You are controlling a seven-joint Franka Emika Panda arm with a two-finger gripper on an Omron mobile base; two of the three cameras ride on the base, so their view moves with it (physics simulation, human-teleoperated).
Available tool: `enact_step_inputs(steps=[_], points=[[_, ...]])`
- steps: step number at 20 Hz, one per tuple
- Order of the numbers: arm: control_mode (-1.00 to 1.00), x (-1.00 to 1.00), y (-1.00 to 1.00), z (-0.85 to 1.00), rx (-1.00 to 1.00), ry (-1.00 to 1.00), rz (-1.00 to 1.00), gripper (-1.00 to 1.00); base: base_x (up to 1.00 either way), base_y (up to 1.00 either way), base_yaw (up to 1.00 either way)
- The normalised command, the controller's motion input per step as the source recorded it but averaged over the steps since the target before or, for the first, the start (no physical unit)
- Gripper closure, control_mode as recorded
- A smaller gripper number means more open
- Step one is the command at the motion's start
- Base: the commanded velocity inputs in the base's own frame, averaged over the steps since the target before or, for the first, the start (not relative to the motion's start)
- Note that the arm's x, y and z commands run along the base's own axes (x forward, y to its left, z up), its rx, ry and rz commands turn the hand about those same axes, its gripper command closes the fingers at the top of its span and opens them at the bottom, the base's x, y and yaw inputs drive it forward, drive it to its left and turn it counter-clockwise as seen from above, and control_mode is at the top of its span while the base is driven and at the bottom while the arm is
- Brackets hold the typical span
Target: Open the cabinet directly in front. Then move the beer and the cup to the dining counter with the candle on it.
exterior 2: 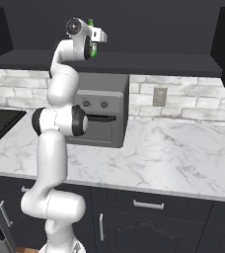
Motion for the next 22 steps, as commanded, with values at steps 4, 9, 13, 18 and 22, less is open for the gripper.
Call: enact_step_inputs(steps=[4, 9, 13, 18, 22], points=[[-1.00, 0.01, 0.00, 0.00, 0.00, 0.01, 0.00, 1.00, 0.00, 0.00, 0.00], [-1.00, 0.00, 0.00, 0.01, 0.00, -0.04, 0.00, 1.00, 0.00, 0.00, 0.00], [-1.00, 0.00, 0.00, 0.14, 0.00, -0.17, 0.00, 1.00, 0.00, 0.00, 0.00], [-1.00, -0.01, 0.00, 0.22, 0.00, -0.23, 0.00, 1.00, 0.00, 0.00, 0.00], [-1.00, 0.00, 0.00, 0.00, 0.00, 0.00, 0.00, 1.00, 0.00, 0.00, 0.00]])
